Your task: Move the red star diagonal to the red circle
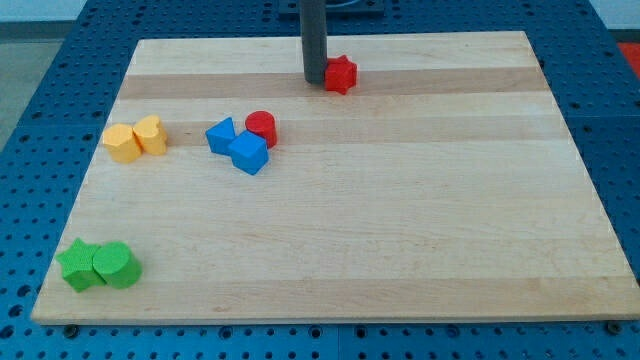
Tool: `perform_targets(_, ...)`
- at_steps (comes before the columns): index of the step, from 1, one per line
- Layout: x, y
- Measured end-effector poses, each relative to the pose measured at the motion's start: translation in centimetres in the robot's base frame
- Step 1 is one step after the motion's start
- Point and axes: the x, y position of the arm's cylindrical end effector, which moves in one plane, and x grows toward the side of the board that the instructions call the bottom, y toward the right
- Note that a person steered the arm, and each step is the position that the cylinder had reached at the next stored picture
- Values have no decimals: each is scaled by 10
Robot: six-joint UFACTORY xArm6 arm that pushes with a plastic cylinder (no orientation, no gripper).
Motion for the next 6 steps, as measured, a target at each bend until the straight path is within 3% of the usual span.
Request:
perform_targets(2, 45, -5)
perform_targets(4, 40, 46)
perform_targets(6, 19, 53)
